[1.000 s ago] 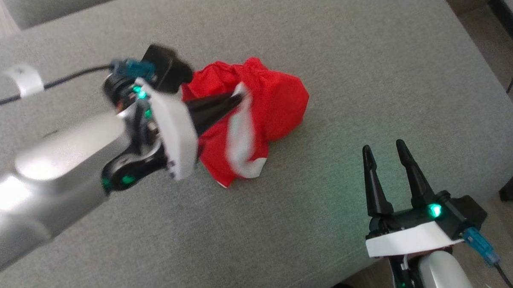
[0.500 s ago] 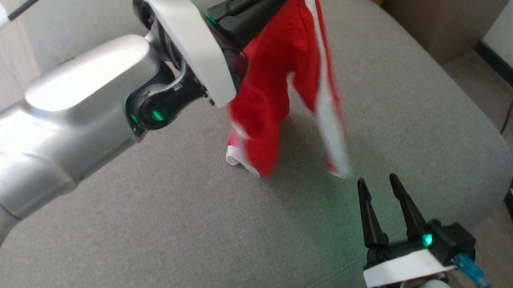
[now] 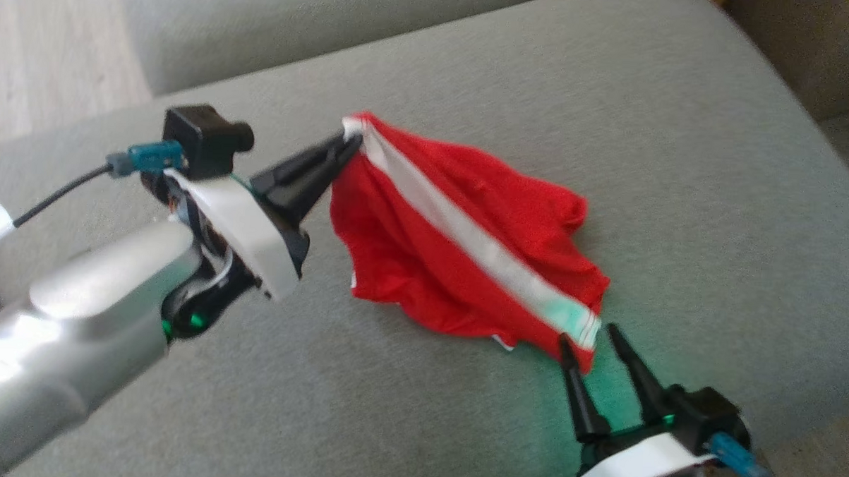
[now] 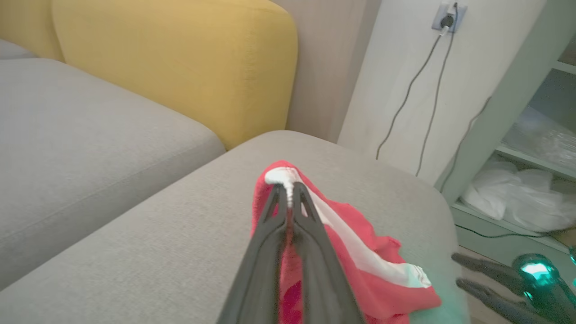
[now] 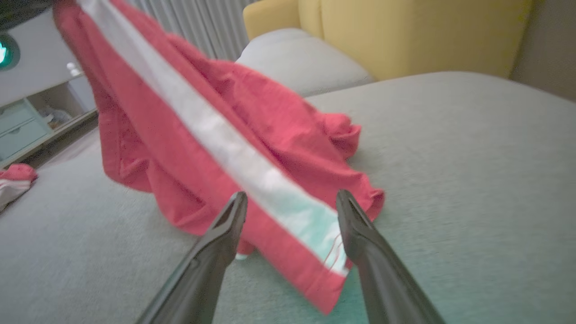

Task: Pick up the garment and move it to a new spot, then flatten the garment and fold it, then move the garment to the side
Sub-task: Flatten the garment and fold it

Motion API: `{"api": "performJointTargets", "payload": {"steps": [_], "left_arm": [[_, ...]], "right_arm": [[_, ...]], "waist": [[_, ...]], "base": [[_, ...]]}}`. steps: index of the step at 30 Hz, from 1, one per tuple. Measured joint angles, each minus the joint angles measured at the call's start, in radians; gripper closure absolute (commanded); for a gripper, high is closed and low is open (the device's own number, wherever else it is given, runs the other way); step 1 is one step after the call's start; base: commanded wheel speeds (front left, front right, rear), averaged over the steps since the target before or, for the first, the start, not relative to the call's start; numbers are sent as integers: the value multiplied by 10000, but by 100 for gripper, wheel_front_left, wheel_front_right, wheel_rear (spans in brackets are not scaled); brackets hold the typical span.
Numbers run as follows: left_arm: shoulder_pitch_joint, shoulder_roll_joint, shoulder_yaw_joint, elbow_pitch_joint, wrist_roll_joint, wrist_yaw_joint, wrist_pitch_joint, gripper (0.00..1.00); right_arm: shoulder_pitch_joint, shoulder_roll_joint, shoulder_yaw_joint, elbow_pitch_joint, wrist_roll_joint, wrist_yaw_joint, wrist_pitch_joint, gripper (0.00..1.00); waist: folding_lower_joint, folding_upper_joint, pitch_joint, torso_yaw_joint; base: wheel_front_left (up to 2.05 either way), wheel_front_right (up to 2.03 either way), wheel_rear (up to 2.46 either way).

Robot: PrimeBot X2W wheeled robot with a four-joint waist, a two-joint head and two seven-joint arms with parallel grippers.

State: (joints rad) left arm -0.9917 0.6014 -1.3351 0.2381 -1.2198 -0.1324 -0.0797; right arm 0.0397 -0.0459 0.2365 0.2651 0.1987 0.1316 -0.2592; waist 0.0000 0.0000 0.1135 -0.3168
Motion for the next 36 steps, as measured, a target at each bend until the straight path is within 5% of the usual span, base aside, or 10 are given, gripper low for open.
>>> {"api": "performJointTargets", "payload": {"steps": [8, 27, 30, 31, 32, 36], "left_arm": [[-682, -431, 52, 1193, 422, 0, -731, 100], [-670, -424, 52, 1145, 694, 0, -433, 100], [-663, -422, 52, 1122, 694, 0, -359, 100], [-661, -424, 52, 1108, 694, 0, -359, 100], [-660, -422, 52, 1103, 694, 0, -359, 100], [-660, -422, 52, 1089, 696, 0, -359, 100]], "right_arm": [[-753, 4, 704, 1014, -140, 0, 2, 0], [-2028, -10, -631, 2803, 150, 0, 4, 0], [-2184, -8, -403, 3187, 125, 0, 4, 25], [-2189, -8, -332, 3260, 127, 0, 4, 45], [-2187, -8, -286, 3306, 127, 0, 4, 45], [-2188, -8, -249, 3319, 144, 0, 8, 100]], "waist": [[2, 0, 775, 684], [1, 0, 1005, 1004], [0, 0, 972, 1096], [0, 0, 965, 1115], [0, 0, 961, 1134], [1, 0, 976, 1172]], "base": [[0, 0, 0], [0, 0, 0], [0, 0, 0], [0, 0, 0], [0, 0, 0], [0, 0, 0]]}}
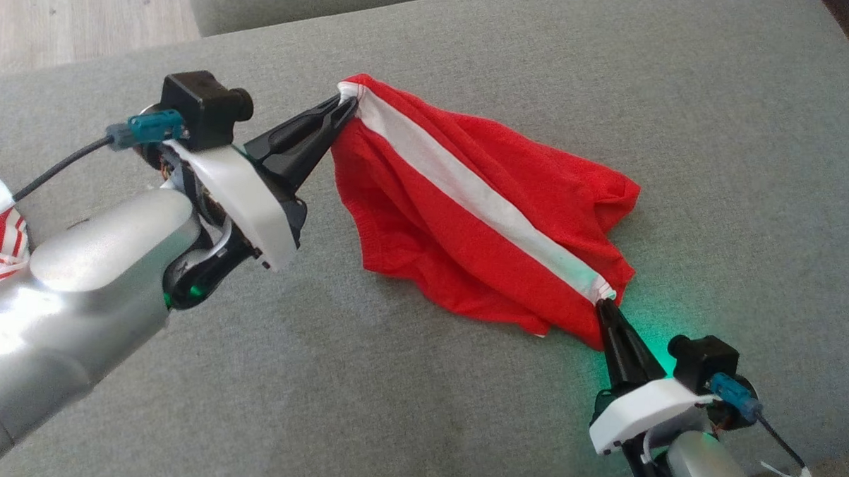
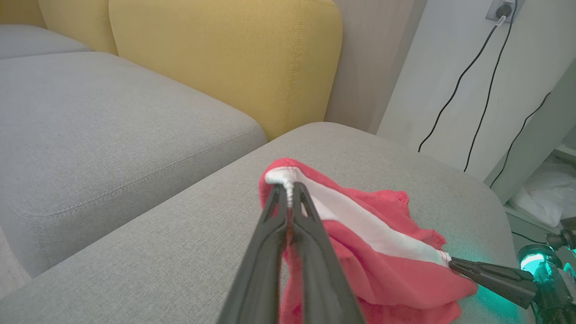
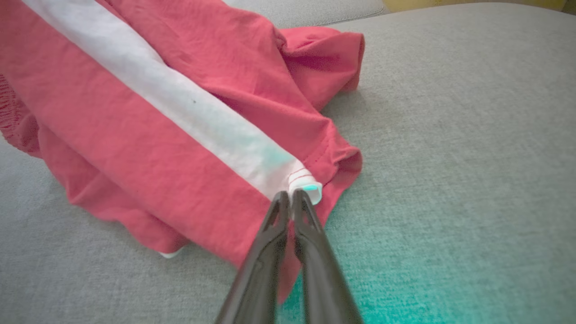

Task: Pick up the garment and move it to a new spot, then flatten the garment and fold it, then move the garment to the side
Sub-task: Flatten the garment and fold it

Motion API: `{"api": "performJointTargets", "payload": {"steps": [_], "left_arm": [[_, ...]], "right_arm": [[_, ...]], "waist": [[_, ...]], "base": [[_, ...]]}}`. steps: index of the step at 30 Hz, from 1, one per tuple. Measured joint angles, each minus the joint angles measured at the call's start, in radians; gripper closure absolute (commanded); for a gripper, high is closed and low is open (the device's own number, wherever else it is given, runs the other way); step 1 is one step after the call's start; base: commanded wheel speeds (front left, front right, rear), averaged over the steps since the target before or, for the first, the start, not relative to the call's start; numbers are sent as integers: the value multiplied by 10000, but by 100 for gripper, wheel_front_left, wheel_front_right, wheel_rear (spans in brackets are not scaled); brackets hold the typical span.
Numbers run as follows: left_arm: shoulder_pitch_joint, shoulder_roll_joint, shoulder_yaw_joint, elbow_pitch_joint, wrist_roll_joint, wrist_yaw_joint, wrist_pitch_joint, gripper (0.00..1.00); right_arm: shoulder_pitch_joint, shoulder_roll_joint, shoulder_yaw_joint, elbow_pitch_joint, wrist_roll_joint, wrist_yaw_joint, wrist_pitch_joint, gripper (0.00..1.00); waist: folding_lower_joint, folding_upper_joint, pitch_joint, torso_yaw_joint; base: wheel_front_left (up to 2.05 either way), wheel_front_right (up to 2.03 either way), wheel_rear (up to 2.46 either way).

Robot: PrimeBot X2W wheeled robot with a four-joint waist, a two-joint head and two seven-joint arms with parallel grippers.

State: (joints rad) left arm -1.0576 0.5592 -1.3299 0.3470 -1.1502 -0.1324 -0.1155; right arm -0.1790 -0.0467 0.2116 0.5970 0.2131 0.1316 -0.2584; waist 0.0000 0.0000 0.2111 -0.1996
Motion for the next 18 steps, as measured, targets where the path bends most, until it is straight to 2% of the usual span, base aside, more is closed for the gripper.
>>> {"api": "performJointTargets", "payload": {"steps": [9, 14, 15, 18], "left_arm": [[29, 123, -2, 4, -19, 0, -297, 100], [68, 274, 0, -84, -205, 0, -851, 100], [68, 274, 0, -84, -205, 0, -851, 100], [176, 372, 31, -224, -320, 0, -1126, 100]], "right_arm": [[5, 0, -303, -222, -58, 0, 4, 100], [151, 2, -924, -1710, -221, 0, 6, 100], [151, 2, -924, -1710, -221, 0, 6, 100], [540, 4, -1407, -3110, -299, 0, 4, 100]], "waist": [[0, 0, -99, -59], [0, 0, -375, -72], [0, 0, -375, -72], [0, 0, -611, -65]], "base": [[0, 0, 0], [0, 0, 0], [0, 0, 0], [0, 0, 0]]}}
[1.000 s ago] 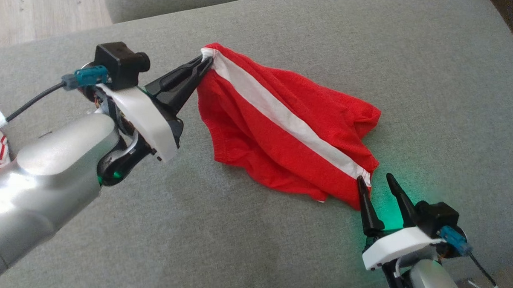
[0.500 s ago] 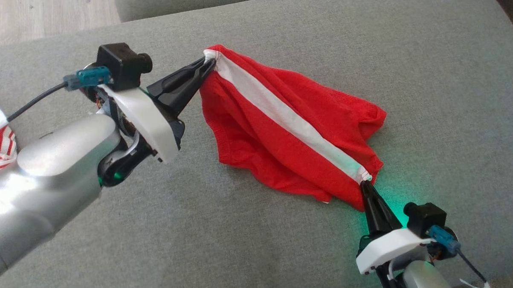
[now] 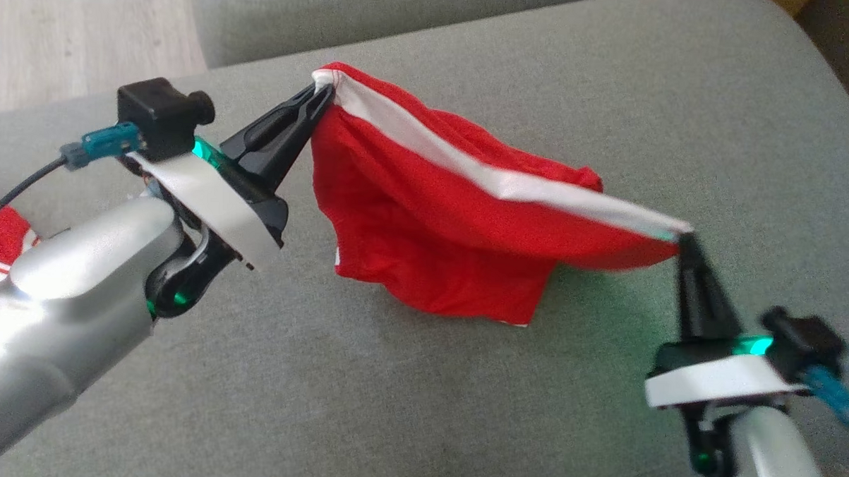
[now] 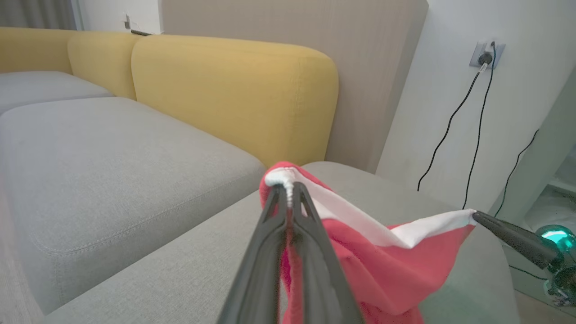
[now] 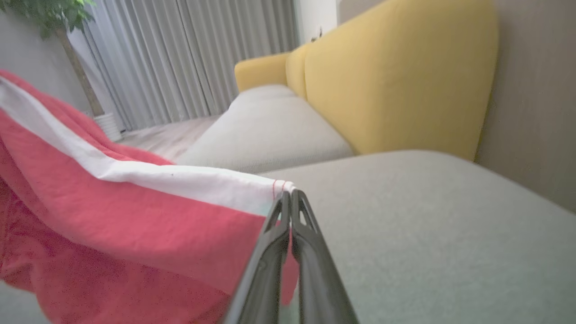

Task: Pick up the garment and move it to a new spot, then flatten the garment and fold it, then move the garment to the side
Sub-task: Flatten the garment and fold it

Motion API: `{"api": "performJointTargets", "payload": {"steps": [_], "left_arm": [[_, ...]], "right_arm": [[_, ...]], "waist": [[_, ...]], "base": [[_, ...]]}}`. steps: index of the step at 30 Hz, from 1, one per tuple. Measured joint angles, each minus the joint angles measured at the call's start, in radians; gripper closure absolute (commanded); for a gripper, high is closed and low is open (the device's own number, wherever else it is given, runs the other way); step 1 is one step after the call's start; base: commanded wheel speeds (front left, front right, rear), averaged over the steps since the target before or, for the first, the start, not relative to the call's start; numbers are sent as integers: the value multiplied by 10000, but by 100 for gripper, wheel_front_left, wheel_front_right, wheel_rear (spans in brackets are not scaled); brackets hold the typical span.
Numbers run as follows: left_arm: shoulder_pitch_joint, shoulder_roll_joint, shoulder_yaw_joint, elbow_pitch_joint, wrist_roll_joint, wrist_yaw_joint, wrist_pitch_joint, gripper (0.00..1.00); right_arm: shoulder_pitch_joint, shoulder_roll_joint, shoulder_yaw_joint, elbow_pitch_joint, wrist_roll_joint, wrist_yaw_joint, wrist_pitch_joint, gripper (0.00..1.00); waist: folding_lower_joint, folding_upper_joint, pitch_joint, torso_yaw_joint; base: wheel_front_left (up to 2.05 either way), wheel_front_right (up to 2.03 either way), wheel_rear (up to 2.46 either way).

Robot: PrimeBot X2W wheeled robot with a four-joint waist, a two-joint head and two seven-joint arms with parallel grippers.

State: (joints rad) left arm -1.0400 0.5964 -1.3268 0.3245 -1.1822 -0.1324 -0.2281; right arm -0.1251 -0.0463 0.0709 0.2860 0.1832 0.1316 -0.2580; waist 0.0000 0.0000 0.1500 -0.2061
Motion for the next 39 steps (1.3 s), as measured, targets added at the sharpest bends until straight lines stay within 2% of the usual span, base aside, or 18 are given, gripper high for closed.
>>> {"api": "performJointTargets", "payload": {"steps": [6, 11, 13, 16, 20, 23, 27, 29, 33, 36, 39], "left_arm": [[234, 36, 598, -767, -522, 0, -215, 100], [203, 33, 1231, -1935, -688, 0, -244, 100], [2, 71, 1187, -2247, -677, 0, -244, 100], [-723, 215, 842, -2474, -330, 0, -107, 100], [-2174, 107, 616, -2161, 196, 0, 105, 100], [-3236, -178, 550, -1411, 711, 0, 151, 100], [-4315, -882, 608, -199, 1352, 0, -146, 100], [-4753, -1335, 957, 362, 1789, 0, -245, 100], [-5358, -2104, 2897, 140, 3124, 0, -299, 100], [-5085, -2249, 3762, -575, 3963, 0, -318, 100], [-3671, -2107, 3923, -1143, 4497, 0, -328, 100]], "right_arm": [[454, 6, -1212, -2437, -232, 0, 0, 100], [-55, 10, -2125, -4100, -642, 0, -2, 100], [-537, 2, -2140, -4412, -1070, 0, -15, 100], [-1675, -52, -2019, -4391, -1628, 0, -19, 100], [-3750, -610, -2422, -3588, -1415, 0, -29, 100], [-5252, -1214, -2686, -2803, -1363, 0, -29, 100], [-7044, -1676, -2953, -1822, -1202, 0, -29, 100], [-7759, -1921, -3010, -1689, -1206, 0, -29, 100], [-8777, -2205, -3101, -2293, -1218, 0, -31, 100], [-8802, -2213, -3241, -2918, -1216, 0, -31, 100], [-8012, -2222, -3300, -3298, -1133, -2, -33, 100]], "waist": [[-1, 0, -478, 121], [-2, 0, -744, 387], [-2, 0, -725, 512], [-1, 0, -510, 578], [0, 0, 23, 665], [1, 0, 592, 739], [3, 0, 1469, 840], [4, 0, 1905, 894], [4, 0, 2701, 1013], [4, 0, 3170, 1117], [4, 0, 3416, 1289]], "base": [[0, 0, 0], [0, 0, 0], [0, 0, 0], [0, 0, 0], [0, 0, 0], [0, 0, 0], [0, 0, 0], [0, 0, 0], [0, 0, 0], [0, 0, 0], [0, 0, 0]]}}
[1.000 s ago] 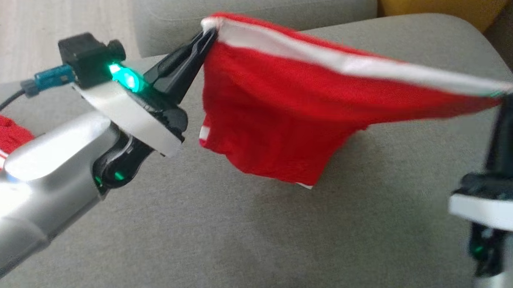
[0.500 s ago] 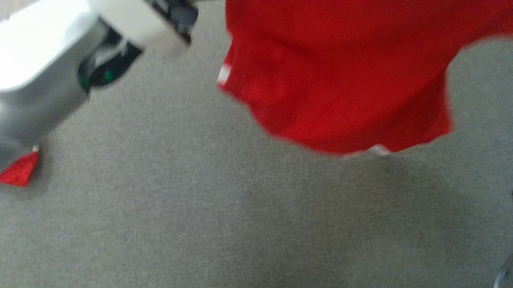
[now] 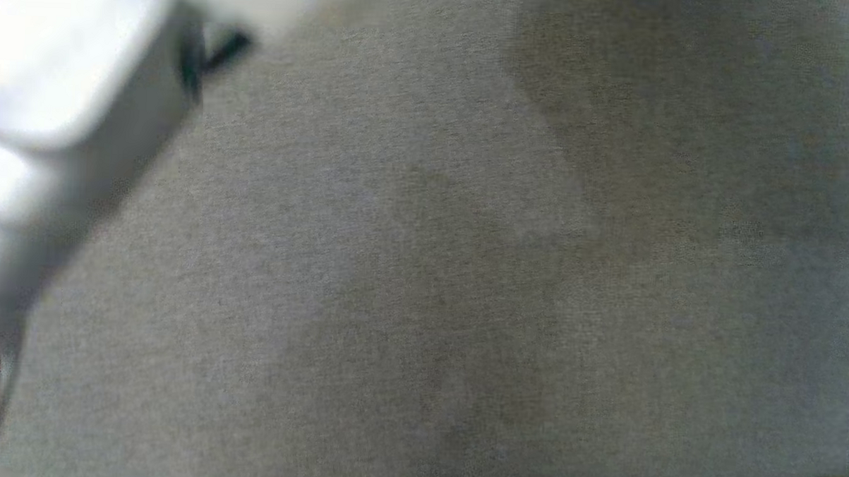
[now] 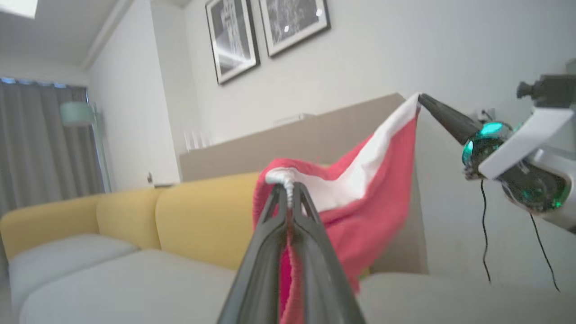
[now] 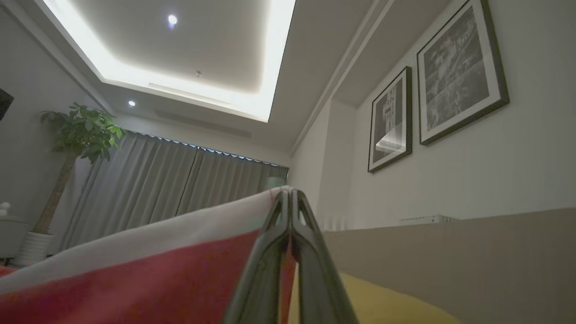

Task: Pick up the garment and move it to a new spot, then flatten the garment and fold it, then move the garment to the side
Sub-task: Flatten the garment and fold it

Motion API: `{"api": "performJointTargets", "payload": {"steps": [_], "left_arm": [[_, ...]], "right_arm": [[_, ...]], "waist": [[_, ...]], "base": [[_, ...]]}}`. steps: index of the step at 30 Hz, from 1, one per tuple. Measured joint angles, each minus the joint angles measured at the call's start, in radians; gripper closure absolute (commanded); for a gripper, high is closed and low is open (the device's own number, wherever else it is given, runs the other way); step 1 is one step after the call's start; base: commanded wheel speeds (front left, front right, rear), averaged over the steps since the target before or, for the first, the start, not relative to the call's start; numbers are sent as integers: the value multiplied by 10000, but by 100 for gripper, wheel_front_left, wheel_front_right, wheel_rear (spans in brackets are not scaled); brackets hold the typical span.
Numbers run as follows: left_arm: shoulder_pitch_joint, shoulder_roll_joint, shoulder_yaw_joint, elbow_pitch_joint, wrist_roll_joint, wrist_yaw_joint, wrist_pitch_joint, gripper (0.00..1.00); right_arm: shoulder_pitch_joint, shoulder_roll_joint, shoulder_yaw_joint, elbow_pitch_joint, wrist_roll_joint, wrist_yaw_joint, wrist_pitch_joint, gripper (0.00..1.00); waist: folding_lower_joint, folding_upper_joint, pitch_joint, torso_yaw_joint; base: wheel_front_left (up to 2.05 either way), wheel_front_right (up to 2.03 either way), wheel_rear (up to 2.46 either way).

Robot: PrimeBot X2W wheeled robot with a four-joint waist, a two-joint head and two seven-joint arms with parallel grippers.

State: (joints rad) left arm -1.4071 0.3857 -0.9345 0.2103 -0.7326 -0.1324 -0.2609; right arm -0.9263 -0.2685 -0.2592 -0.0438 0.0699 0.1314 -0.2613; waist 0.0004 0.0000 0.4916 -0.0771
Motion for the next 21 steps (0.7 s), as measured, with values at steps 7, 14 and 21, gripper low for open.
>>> {"api": "performJointTargets", "payload": {"steps": [7, 14, 21], "left_arm": [[4122, 545, 65, -790, 1072, 0, 4, 100], [7444, 466, 88, -1542, 2098, 0, 6, 100], [10210, 105, 194, -1877, 2671, -2, 13, 100]], "right_arm": [[3305, 683, -299, -485, 357, 2, 2, 100], [6099, 1371, -474, -1057, 681, 2, 2, 100], [8656, 2057, -1356, -1944, 832, 2, 4, 100]], "waist": [[-5, 0, -110, 154], [-6, 1, -709, 96], [-7, 1, -1563, 12]], "base": [[0, 0, 0], [0, 0, 0], [0, 0, 0]]}}
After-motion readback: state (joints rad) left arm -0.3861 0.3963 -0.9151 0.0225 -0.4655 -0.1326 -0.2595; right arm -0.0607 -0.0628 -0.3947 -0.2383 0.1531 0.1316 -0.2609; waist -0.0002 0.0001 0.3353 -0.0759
